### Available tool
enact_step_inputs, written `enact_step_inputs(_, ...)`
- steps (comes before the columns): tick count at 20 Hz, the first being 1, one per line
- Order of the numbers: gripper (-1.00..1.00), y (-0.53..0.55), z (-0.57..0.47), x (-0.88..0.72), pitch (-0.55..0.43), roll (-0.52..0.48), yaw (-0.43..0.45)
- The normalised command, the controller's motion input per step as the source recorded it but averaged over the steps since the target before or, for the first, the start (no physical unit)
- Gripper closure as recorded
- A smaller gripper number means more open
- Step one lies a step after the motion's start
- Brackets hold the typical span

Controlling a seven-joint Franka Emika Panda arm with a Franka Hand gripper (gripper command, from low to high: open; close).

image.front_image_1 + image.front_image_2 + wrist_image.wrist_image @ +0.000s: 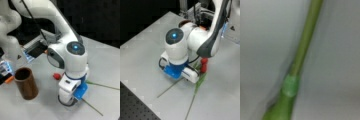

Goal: Flower insertion into a vase

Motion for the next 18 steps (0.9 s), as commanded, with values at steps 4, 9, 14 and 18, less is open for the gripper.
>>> enact_step_inputs(4, -1.00, -0.06, -0.06, 0.23, 0.079, 0.061, 0.004)
enact_step_inputs(9, -1.00, -0.02, -0.09, 0.24, 0.060, 0.070, -0.005)
enact_step_inputs(14, 1.00, 0.02, -0.06, 0.24, 0.087, 0.085, -0.027)
enact_step_inputs(18, 1.00, 0.01, -0.06, 0.23, 0.101, 0.072, -0.032)
